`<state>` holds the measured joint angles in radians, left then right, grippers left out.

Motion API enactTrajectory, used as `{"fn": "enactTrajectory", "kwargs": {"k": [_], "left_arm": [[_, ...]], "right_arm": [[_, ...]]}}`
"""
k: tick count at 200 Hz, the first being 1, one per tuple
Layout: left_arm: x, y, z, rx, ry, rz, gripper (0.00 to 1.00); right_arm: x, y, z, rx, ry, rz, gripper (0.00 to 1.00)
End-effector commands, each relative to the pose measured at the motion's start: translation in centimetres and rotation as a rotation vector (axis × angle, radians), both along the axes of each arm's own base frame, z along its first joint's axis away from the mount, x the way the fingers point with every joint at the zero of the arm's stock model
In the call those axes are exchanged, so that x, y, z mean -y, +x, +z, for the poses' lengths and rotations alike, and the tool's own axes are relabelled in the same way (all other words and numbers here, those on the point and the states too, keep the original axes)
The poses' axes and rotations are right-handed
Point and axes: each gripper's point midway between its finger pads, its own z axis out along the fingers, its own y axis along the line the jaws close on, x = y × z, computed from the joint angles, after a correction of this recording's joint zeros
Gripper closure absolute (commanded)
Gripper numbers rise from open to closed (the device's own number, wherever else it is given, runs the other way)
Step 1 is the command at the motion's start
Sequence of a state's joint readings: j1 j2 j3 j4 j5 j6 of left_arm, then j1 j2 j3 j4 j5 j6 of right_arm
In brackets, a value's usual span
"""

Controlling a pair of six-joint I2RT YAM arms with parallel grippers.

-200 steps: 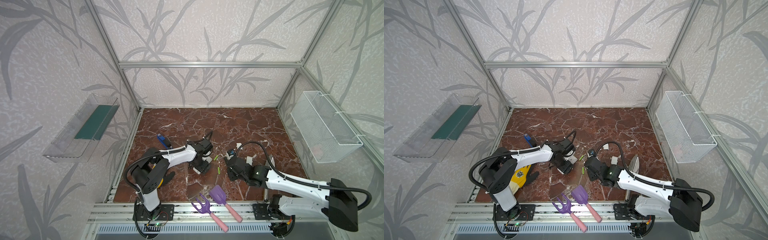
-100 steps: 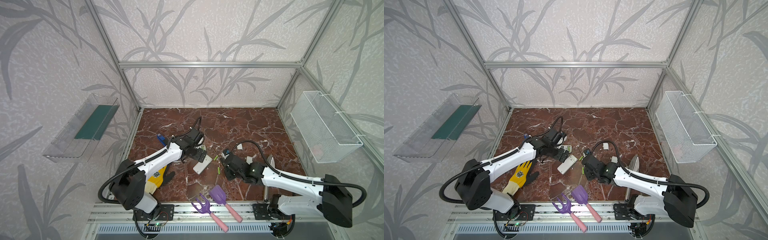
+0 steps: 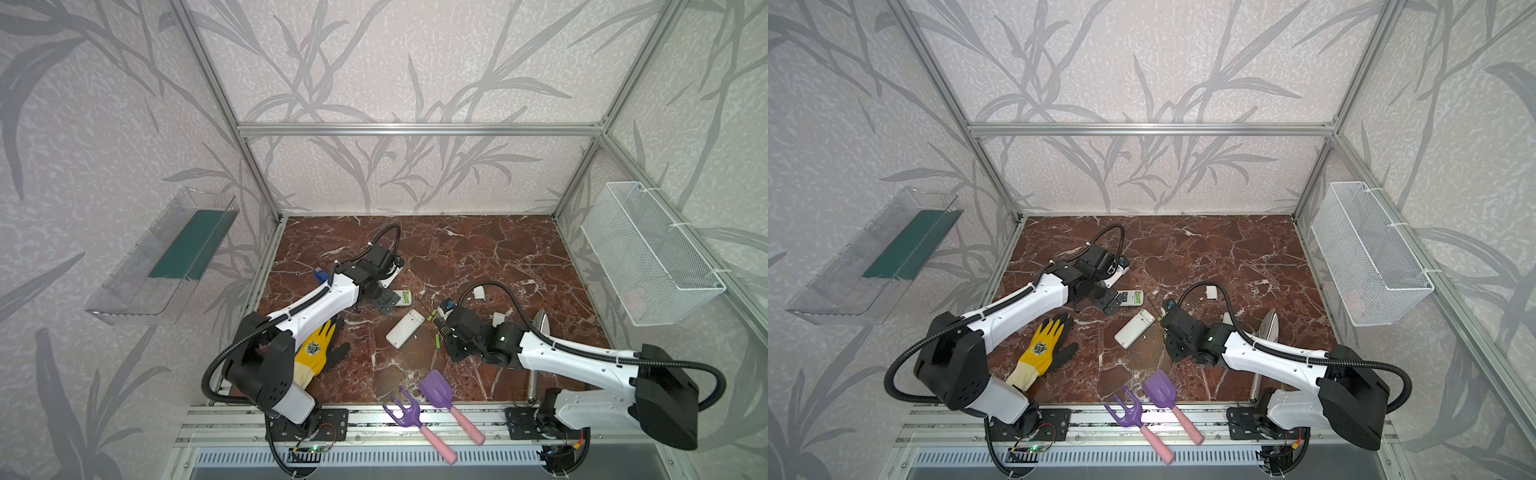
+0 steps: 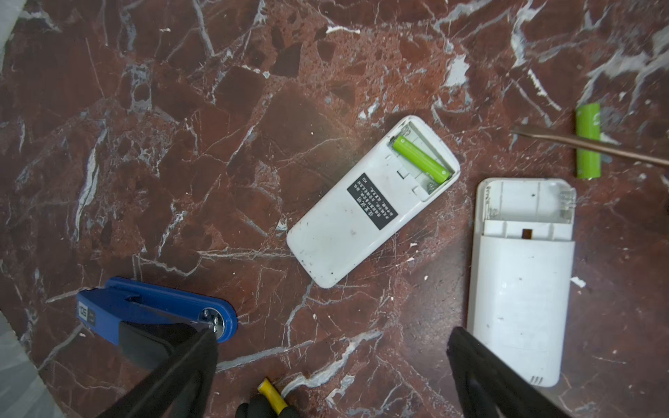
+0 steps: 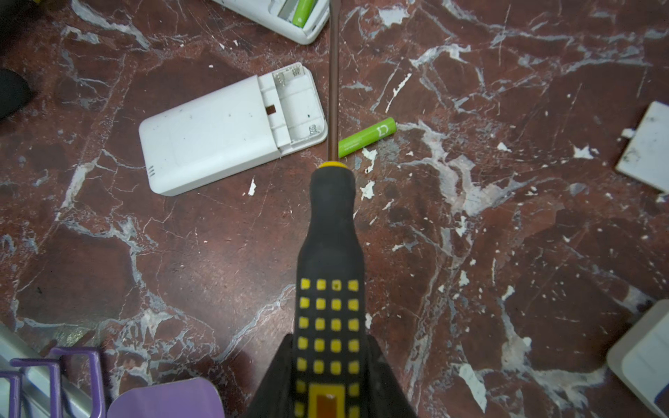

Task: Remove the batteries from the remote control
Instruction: 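Move the left gripper to the black-labelled white remote and grasp it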

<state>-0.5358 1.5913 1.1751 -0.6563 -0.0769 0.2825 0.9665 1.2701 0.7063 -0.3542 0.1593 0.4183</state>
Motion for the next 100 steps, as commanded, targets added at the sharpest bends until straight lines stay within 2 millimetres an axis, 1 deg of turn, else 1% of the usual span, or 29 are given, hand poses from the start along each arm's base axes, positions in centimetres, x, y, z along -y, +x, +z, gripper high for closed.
{"fn": "enactTrajectory", "kwargs": {"k": [1, 19, 36, 68, 100], "left_arm": [[-0.5, -0.5, -1.8, -0.09, 0.131, -0.18, 0.0], [-0.8, 0.1, -3.2, -0.115, 0.182, -0.213, 0.0], [-0.8, 0.6, -4.1, -0.13, 0.212, -0.24, 0.0], [-0.8, 1.6, -5.3, -0.133, 0.256, -0.275, 0.0], [-1.0, 2.5, -6.6, -0.145, 0.296, -0.281, 0.03]], "right_arm": [[-1.0, 1.0, 1.9, 0.044, 0.057, 0.004, 1.0], [-1.0, 0.9, 2.2, 0.047, 0.063, 0.006, 1.0], [-1.0, 0.9, 2.2, 0.048, 0.068, 0.006, 1.0], [-1.2, 0.8, 2.2, 0.044, 0.077, 0.012, 1.0], [-1.5, 1.0, 2.1, 0.039, 0.08, 0.011, 1.0]]}}
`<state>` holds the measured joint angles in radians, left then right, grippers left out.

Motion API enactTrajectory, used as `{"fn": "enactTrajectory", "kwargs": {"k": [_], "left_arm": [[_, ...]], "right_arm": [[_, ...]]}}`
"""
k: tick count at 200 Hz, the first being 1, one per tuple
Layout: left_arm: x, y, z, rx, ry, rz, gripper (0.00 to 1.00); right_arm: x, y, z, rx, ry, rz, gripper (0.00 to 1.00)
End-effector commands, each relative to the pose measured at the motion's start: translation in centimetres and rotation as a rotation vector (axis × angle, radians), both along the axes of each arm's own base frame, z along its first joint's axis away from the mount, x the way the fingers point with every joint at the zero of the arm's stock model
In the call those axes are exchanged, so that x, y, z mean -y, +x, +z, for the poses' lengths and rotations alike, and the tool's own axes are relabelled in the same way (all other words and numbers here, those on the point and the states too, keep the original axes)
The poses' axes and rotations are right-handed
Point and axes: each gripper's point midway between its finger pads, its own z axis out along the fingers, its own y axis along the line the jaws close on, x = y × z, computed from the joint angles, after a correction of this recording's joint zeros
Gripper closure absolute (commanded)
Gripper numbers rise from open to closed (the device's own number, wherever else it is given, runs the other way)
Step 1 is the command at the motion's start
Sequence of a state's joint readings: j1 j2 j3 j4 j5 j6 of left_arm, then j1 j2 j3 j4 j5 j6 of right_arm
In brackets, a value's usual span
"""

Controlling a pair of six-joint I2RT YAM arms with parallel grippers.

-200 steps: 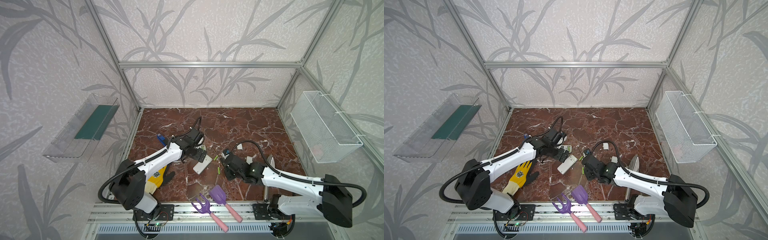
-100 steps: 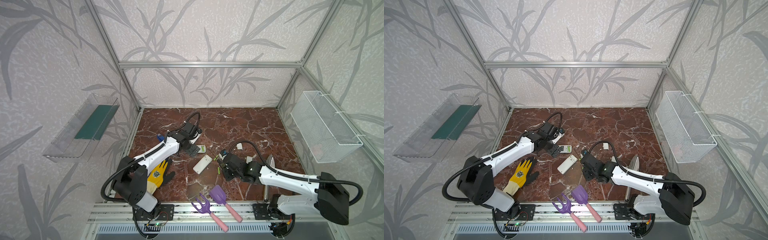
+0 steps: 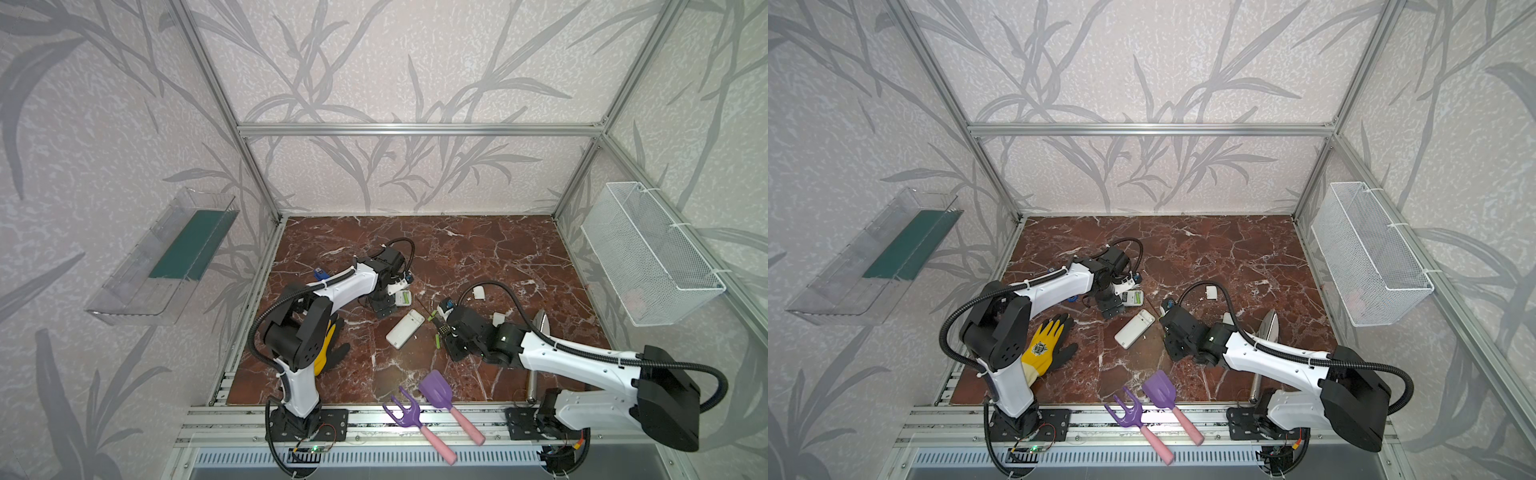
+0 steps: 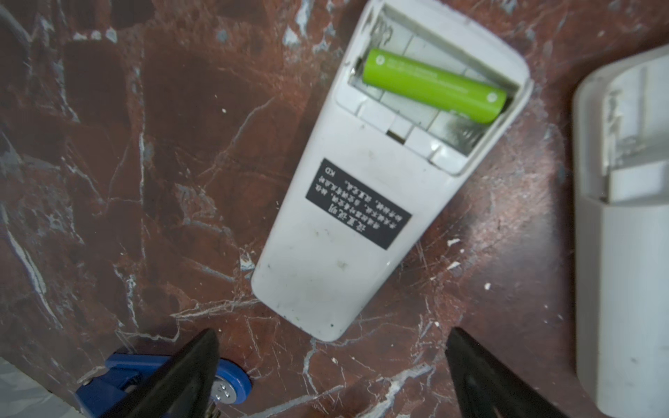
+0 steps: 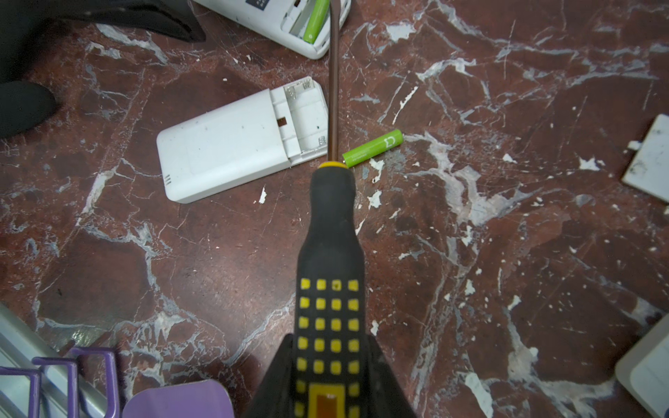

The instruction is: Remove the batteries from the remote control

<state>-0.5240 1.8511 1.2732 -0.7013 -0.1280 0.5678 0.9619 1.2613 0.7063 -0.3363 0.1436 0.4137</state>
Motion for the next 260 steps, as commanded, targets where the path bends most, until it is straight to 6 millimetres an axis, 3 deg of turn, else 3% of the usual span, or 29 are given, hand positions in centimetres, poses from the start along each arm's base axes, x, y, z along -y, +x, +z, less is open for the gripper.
{"fn": "enactTrajectory", "kwargs": {"k": [1, 43, 93, 125, 156, 201, 260], "left_arm": [[-0.3, 1.1, -0.2, 0.005, 0.047, -0.045, 0.03], [-0.1, 2.0, -1.4, -0.005, 0.067, -0.06, 0.08], [-0.1, 0.9, -2.4, -0.094, 0.069, -0.092, 0.16], [-0.5, 0.4, -2.7, -0.122, 0.085, -0.072, 0.39], [-1.0, 0.5, -2.7, -0.108, 0.1, -0.034, 0.51], [-1.4, 1.3, -1.5, -0.046, 0.12, 0.024, 0.58], [-1.7, 1.9, -0.2, 0.145, 0.205, 0.088, 0.58]], "right_arm": [[-1.1, 0.9, 1.7, 0.034, 0.055, 0.003, 1.0], [-1.4, 0.9, 1.5, 0.027, 0.054, 0.005, 1.0], [-1.4, 0.9, 1.7, 0.032, 0.059, 0.006, 1.0], [-1.7, 1.1, 1.5, 0.027, 0.062, 0.006, 1.0], [-2.3, 1.2, 0.8, 0.01, 0.06, 0.008, 1.0], [-3.5, 1.9, 0.1, -0.011, 0.079, -0.008, 1.0], [-5.4, 2.7, -0.1, -0.063, 0.147, -0.025, 1.0]]}}
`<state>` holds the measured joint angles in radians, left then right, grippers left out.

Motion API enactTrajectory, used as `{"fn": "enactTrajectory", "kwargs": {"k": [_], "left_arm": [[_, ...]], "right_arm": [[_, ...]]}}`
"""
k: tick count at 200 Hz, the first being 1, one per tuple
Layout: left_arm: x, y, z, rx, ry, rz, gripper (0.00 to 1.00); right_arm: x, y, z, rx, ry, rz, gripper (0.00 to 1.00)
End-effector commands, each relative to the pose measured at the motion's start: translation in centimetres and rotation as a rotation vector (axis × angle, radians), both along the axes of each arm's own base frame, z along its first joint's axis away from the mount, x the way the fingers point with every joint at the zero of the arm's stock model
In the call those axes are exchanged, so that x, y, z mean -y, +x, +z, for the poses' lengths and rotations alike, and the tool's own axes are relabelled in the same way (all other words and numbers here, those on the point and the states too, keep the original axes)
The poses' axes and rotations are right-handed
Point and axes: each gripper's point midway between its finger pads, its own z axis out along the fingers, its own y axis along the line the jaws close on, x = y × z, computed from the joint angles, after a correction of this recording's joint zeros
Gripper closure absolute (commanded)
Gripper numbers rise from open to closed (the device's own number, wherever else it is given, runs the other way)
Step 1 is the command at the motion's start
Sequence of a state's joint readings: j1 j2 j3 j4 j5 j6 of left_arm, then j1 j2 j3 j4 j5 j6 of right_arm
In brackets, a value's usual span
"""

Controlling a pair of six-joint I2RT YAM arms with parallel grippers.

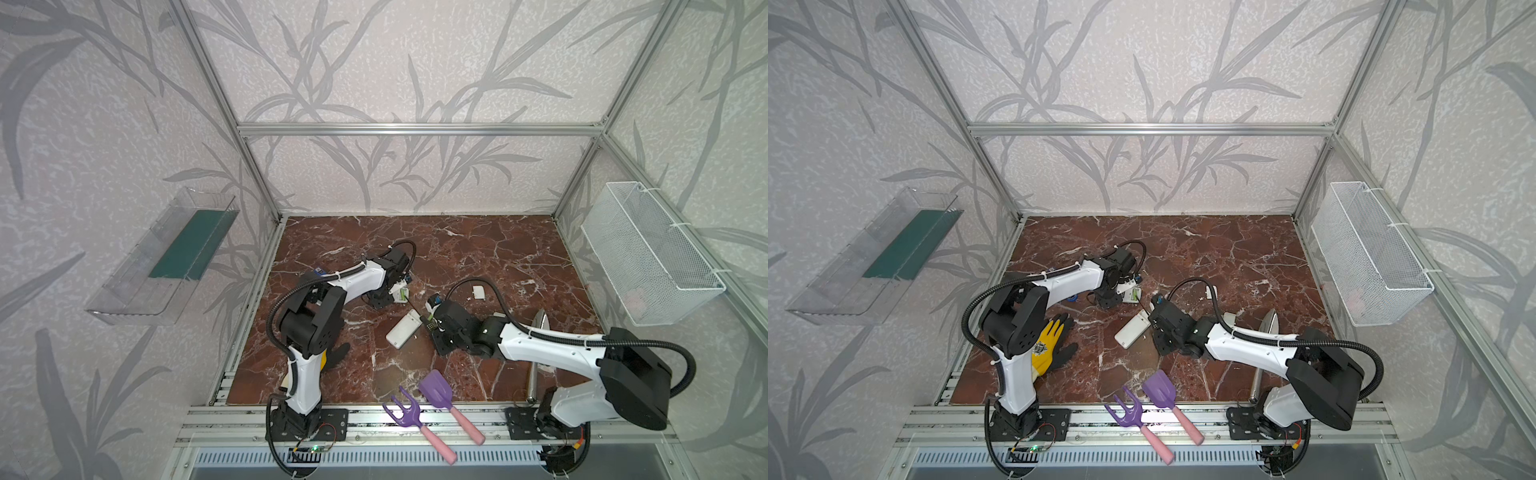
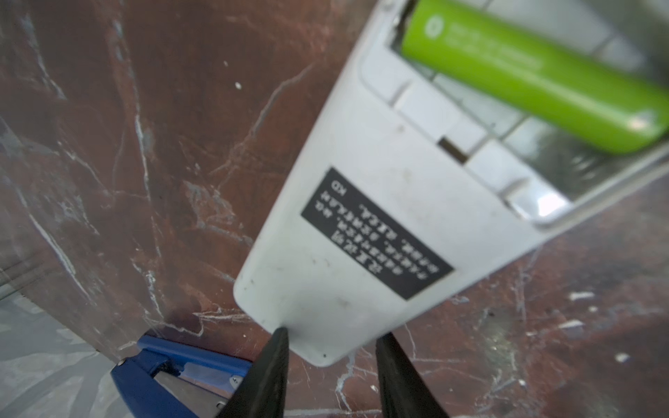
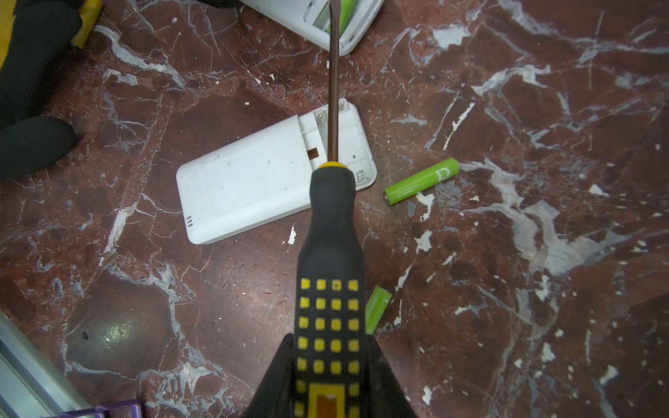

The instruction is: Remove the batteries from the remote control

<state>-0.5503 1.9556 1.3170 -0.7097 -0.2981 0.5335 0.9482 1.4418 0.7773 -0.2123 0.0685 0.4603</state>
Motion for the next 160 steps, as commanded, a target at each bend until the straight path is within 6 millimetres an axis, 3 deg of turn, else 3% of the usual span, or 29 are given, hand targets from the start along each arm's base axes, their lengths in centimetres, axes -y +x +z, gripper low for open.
{"fn": "enactTrajectory", "kwargs": {"k": [1, 59, 110, 128, 160], "left_arm": [[-0.4, 0.7, 1.7, 0.119, 0.038, 0.044, 0.58], [0.2, 0.4, 2.4, 0.19, 0.05, 0.089, 0.57], [1.4, -0.9, 1.9, 0.055, -0.064, 0.031, 0.2], [1.4, -1.3, 1.8, -0.001, -0.086, -0.014, 0.15], [1.4, -1.0, 2.2, -0.057, -0.139, -0.082, 0.16]], "right_arm": [[-1.7, 1.1, 1.3, -0.005, 0.08, -0.018, 1.0], [-2.2, 1.2, 0.5, -0.07, 0.084, -0.024, 1.0], [-1.4, 1.1, 0.8, -0.059, 0.069, -0.025, 1.0], [-1.0, 1.0, 1.1, -0.046, 0.071, -0.029, 1.0], [-0.5, 0.8, 1.4, -0.029, 0.077, -0.03, 1.0]]}}
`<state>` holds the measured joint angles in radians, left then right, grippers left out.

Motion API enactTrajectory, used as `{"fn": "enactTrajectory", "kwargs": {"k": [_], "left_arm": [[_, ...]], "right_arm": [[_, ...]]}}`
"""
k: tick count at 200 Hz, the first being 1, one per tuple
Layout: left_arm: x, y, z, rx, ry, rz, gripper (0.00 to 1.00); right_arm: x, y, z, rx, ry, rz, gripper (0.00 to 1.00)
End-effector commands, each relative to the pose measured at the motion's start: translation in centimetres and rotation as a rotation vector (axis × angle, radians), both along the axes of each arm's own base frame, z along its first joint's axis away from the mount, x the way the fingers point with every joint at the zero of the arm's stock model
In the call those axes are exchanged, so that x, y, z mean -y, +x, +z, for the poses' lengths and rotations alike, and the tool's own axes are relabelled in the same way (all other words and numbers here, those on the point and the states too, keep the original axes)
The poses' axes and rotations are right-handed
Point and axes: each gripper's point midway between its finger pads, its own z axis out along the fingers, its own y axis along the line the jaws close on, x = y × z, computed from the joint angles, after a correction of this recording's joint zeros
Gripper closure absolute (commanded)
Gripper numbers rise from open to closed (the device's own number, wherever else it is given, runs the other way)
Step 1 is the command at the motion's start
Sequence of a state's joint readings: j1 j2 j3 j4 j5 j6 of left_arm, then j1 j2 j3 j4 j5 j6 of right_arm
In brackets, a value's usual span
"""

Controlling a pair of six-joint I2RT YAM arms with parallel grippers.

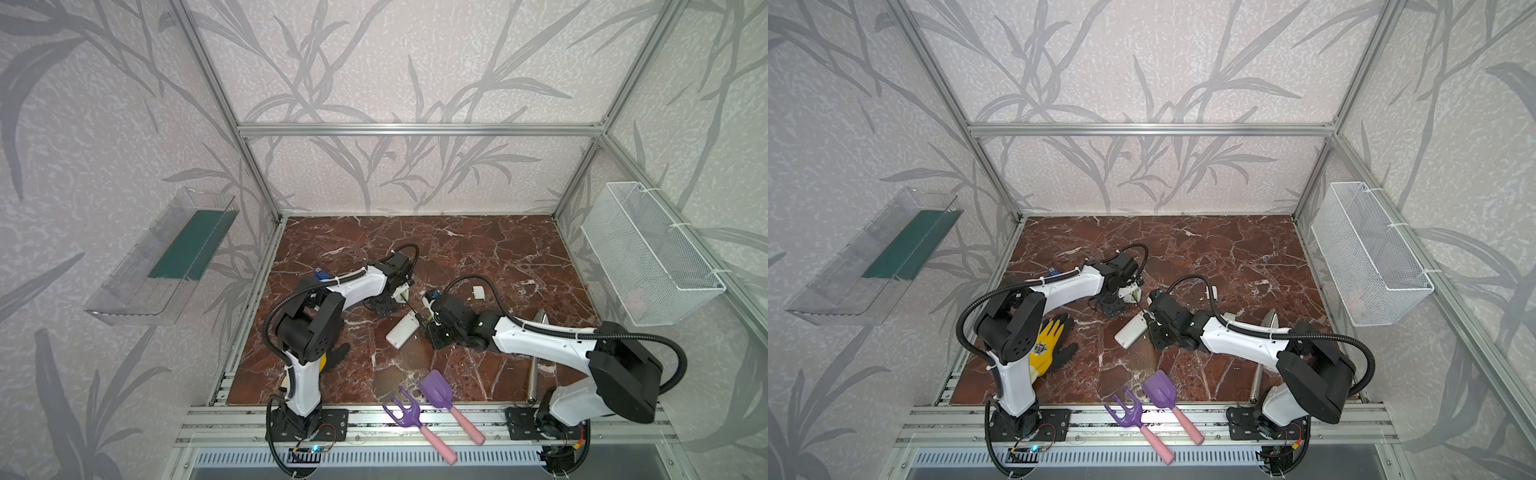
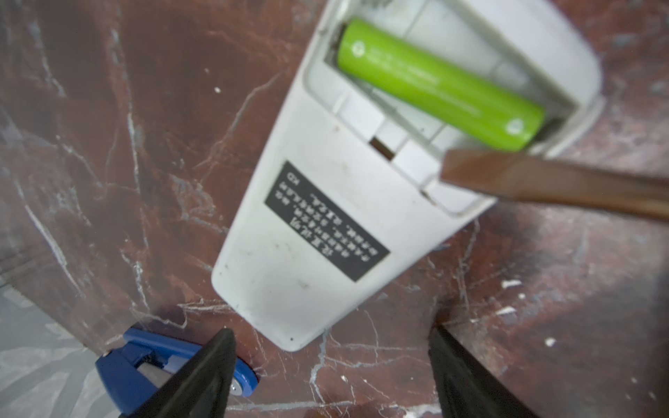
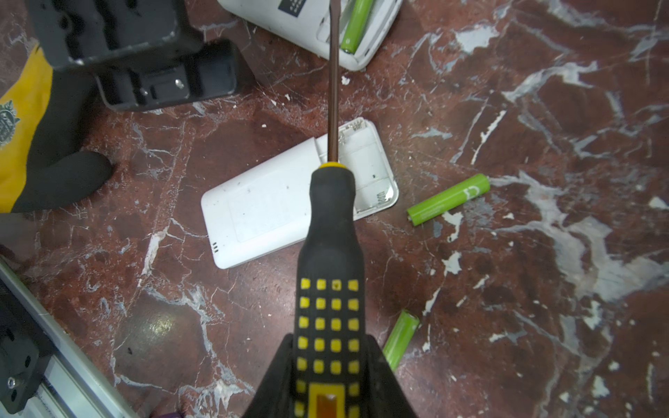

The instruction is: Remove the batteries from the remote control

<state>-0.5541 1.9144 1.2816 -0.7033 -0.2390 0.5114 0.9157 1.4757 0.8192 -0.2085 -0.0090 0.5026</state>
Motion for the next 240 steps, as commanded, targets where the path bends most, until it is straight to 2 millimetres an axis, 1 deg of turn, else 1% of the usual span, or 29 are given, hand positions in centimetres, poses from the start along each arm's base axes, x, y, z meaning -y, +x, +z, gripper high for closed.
{"fn": "enactTrajectory", "kwargs": {"k": [1, 26, 45, 56, 92, 122, 143, 173, 201, 223, 240], "left_arm": [[0.7, 0.2, 1.9, -0.04, -0.079, -0.092, 0.16], [0.6, 1.1, 2.5, -0.053, -0.108, -0.116, 0.16], [0.4, 1.5, 2.3, -0.078, -0.106, -0.145, 0.17], [0.3, 1.5, 2.0, -0.103, -0.097, -0.164, 0.18], [-0.1, 0.7, 0.9, -0.219, -0.09, -0.207, 0.2], [0.4, 0.2, 0.7, -0.266, -0.131, -0.227, 0.21], [0.5, 0.6, 0.4, -0.278, -0.128, -0.228, 0.23], [0.4, 0.9, -0.3, -0.307, -0.114, -0.225, 0.27], [-0.1, 1.9, -0.6, -0.274, -0.088, -0.216, 0.28], [0.0, 2.9, -0.1, -0.227, -0.097, -0.213, 0.27], [0.2, 3.2, 0.0, -0.219, -0.1, -0.22, 0.26]], "right_arm": [[0.6, 0.2, 1.0, 0.034, 0.014, -0.009, 1.0], [0.7, 0.1, 1.1, 0.038, 0.015, -0.005, 1.0], [0.8, 0.1, 1.2, 0.039, 0.016, -0.003, 1.0], [0.8, 0.1, 1.1, 0.04, 0.015, -0.003, 1.0], [0.9, 0.1, 1.4, 0.048, 0.015, -0.003, 1.0], [1.0, 0.2, 1.7, 0.055, 0.016, -0.004, 1.0], [1.0, 0.2, 1.9, 0.06, 0.016, -0.006, 1.0], [1.0, 0.2, 2.1, 0.062, 0.015, -0.006, 1.0], [1.1, 0.2, 2.0, 0.061, 0.013, -0.006, 1.0], [1.0, 0.3, 1.9, 0.06, 0.013, -0.004, 1.0], [1.0, 0.2, 1.9, 0.058, 0.013, -0.002, 1.0]]}}
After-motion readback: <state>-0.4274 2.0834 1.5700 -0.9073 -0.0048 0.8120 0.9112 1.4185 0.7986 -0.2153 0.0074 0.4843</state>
